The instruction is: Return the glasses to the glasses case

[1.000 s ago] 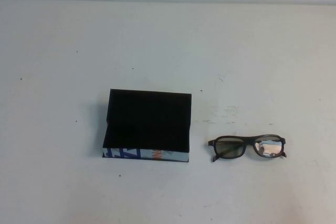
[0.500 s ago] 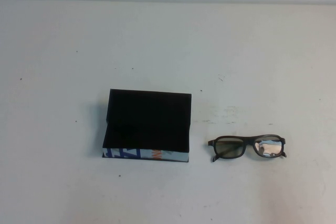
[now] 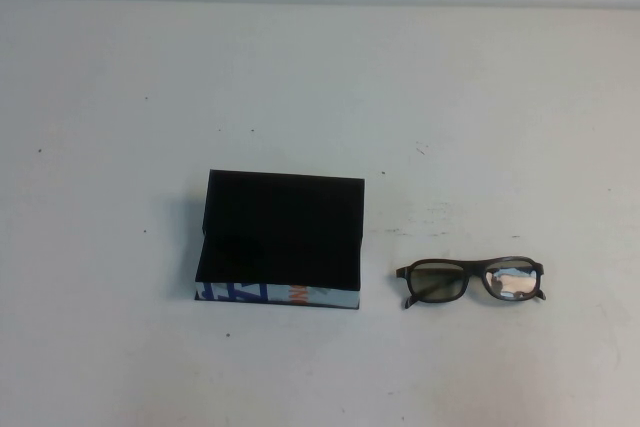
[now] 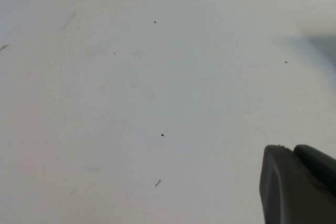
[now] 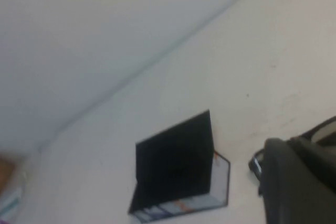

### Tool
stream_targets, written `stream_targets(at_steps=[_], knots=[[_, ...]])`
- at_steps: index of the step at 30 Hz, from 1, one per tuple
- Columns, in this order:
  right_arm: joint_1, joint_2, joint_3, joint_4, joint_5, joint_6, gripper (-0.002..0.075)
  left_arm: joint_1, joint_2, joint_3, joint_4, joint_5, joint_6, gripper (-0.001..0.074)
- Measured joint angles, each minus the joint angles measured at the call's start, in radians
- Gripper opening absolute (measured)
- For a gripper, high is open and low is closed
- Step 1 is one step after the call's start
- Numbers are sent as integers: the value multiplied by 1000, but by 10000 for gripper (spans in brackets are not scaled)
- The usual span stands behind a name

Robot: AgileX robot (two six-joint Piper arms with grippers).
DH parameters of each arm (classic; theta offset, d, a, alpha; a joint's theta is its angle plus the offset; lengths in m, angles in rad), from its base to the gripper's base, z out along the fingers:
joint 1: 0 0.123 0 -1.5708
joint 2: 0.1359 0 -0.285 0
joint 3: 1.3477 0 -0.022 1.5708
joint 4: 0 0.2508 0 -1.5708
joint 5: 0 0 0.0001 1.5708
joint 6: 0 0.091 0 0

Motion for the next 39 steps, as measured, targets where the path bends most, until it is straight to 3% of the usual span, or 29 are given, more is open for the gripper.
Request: stream_targets(at_steps=[11,18,21,29,34,39], knots=[[0,479,-378,-409,408,-9,-11,0,0,0,0,0,0,-4],[15,733,-530,-469,540,-146,-11,0,0,0,0,0,0,-4],[83,807,-564,-508,542,-209,-11,0,0,0,0,0,0,-4],[399,1005,-681,-758,546,-235,-11,0,0,0,0,0,0,-4],[441,1127,-773,-870,525,-314,-5,0,0,0,0,0,0,-4],[439,1251,-866,-921,531,-554,60,0,0,0,0,0,0,-4]])
